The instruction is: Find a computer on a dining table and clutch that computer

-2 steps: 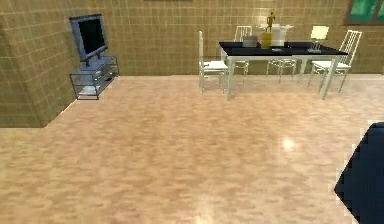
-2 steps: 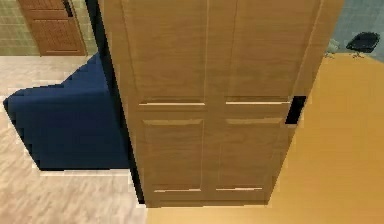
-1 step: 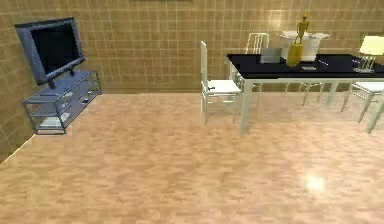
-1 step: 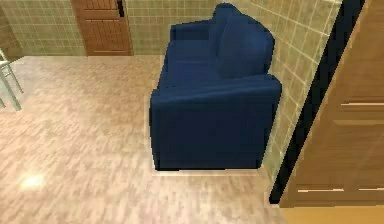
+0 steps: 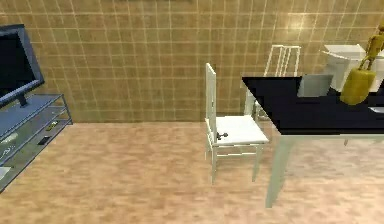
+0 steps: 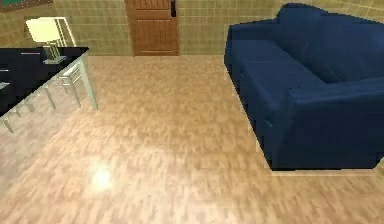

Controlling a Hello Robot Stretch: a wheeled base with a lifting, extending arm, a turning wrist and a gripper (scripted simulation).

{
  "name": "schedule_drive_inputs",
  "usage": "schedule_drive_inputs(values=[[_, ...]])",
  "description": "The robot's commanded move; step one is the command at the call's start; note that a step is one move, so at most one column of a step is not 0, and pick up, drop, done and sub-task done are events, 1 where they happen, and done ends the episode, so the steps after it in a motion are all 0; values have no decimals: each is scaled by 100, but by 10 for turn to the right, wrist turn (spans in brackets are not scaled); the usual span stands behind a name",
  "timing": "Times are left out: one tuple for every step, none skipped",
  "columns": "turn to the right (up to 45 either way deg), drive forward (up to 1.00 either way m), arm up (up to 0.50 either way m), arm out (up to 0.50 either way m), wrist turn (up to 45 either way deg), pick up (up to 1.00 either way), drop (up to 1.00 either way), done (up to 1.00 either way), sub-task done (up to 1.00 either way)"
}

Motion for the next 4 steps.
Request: schedule_drive_inputs(values=[[30, 0, 0, 0, 0, 0, 0, 0, 0], [0, 30, 0, 0, 0, 0, 0, 0, 0], [450, 0, 0, 0, 0, 0, 0, 0, 0], [120, 0, 0, 0, 0, 0, 0, 0, 0]])
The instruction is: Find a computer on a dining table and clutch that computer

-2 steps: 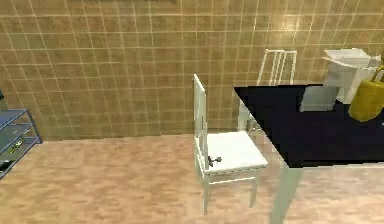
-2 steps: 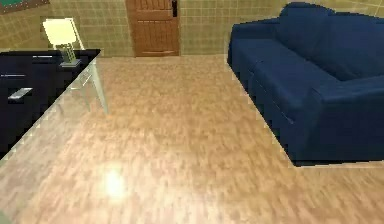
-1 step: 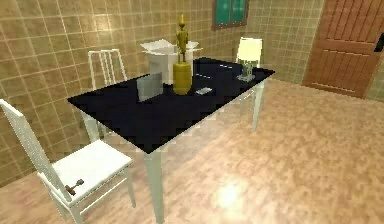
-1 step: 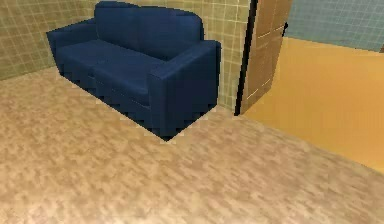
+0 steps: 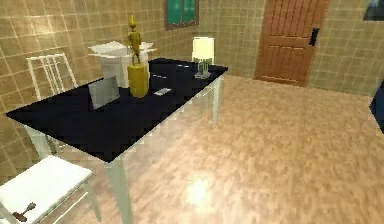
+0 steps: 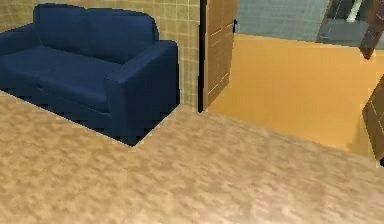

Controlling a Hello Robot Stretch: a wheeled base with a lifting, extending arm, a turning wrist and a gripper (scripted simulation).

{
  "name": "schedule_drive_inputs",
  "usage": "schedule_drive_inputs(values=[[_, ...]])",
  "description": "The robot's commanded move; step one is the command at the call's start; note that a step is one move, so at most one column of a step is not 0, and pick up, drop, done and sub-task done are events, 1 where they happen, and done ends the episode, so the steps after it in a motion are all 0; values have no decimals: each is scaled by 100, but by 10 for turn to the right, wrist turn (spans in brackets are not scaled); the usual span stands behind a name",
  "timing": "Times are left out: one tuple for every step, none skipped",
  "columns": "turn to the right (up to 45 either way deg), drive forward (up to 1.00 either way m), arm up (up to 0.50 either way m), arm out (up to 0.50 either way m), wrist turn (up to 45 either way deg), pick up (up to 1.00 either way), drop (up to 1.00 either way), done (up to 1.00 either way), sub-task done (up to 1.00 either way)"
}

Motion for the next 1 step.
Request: schedule_drive_inputs(values=[[0, 50, 0, 0, 0, 0, 0, 0, 0]])
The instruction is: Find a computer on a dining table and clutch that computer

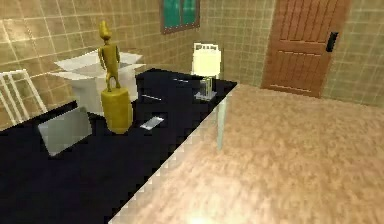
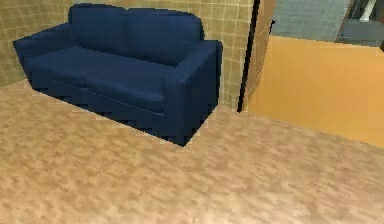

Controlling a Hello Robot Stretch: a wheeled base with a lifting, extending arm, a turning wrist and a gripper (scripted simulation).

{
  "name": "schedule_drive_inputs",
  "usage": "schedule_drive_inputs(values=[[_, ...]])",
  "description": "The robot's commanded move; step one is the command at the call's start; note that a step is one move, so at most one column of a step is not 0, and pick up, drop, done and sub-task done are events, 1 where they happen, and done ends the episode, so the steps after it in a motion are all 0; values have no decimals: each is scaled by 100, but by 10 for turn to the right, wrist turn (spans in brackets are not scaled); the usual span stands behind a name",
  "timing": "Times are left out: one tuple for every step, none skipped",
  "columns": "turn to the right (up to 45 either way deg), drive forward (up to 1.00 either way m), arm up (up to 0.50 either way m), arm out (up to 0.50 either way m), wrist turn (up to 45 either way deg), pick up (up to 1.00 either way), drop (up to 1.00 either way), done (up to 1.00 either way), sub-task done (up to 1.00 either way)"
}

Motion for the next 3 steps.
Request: schedule_drive_inputs(values=[[-450, 0, 0, 0, 0, 0, 0, 0, 0], [-450, 0, 0, 0, 0, 0, 0, 0, 0], [-300, 0, 0, 0, 0, 0, 0, 0, 0]])
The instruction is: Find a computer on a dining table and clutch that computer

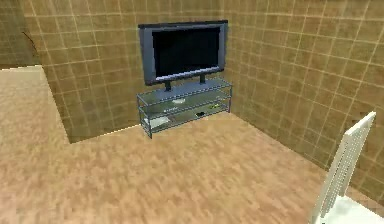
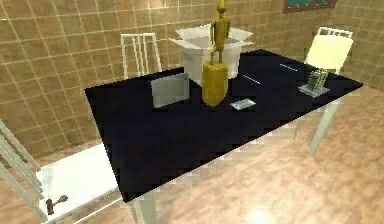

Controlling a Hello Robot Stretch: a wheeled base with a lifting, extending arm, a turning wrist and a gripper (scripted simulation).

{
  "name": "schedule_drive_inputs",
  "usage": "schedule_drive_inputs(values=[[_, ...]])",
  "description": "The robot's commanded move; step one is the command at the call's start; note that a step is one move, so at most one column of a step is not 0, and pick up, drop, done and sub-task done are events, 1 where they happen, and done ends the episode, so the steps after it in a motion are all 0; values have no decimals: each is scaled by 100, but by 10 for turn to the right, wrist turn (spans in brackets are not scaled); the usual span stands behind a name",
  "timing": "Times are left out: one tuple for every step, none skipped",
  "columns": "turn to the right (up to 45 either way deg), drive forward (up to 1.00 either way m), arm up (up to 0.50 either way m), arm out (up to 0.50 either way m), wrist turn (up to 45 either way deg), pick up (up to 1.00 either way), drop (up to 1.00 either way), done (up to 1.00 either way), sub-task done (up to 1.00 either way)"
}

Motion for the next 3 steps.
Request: schedule_drive_inputs(values=[[450, 0, 0, 0, 0, 0, 0, 0, 0], [450, 0, 0, 0, 0, 0, 0, 0, 0], [150, 0, 0, 0, 0, 0, 0, 0, 0]])
